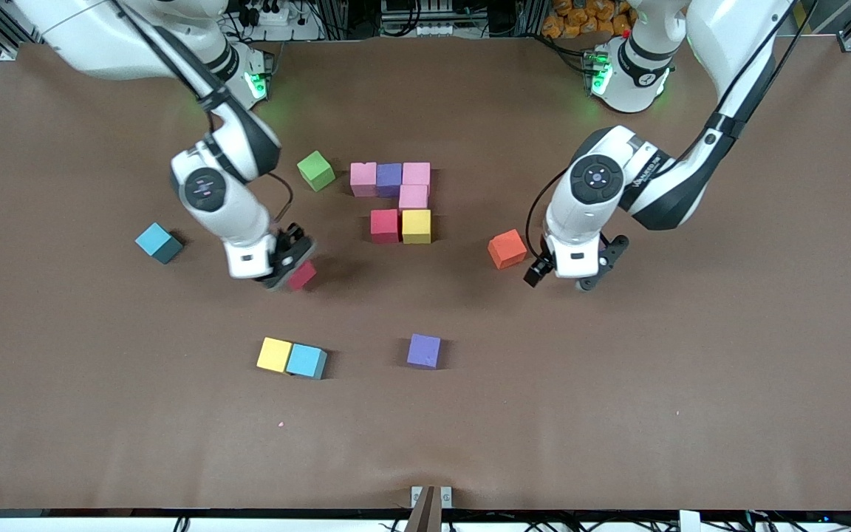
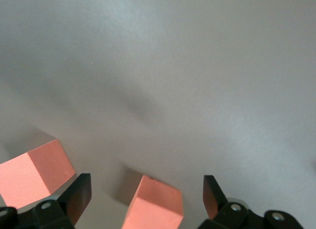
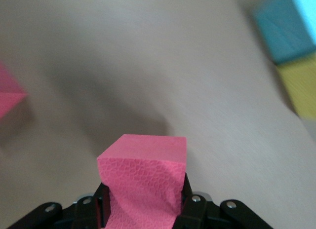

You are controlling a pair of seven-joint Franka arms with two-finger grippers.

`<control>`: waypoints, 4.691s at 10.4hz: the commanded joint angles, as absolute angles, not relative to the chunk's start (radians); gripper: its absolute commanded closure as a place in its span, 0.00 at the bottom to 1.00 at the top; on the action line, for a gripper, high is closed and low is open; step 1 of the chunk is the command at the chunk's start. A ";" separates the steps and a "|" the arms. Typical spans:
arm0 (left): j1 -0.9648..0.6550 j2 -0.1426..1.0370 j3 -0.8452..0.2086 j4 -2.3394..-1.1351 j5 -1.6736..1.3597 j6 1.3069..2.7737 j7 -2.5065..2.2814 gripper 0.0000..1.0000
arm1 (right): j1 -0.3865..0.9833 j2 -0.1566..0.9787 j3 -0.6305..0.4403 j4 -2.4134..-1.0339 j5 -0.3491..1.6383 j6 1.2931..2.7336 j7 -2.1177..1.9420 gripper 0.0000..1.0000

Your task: Form number 2 with 11 blocks

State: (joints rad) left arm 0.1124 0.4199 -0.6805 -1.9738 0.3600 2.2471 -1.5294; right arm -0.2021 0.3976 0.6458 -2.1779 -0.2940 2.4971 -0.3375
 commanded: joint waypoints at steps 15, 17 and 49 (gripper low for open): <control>0.100 0.534 -0.741 -2.108 0.538 2.464 -1.470 0.00 | 0.035 0.455 0.657 -2.160 -0.305 2.421 -0.568 0.84; 0.112 0.526 -0.741 -2.099 0.538 2.464 -1.468 0.00 | 0.040 0.465 0.657 -2.154 -0.327 2.422 -0.568 0.84; 0.083 0.620 -0.733 -2.054 0.540 2.437 -1.474 0.00 | 0.212 0.825 0.219 -1.422 -0.331 2.355 -0.718 0.00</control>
State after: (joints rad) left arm 0.0827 0.6244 -0.7306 -2.0561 0.5092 2.4489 -1.4559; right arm 0.1809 0.7783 0.2447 -1.4863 -0.3295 2.3696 -0.7220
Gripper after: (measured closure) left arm 0.000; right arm 0.000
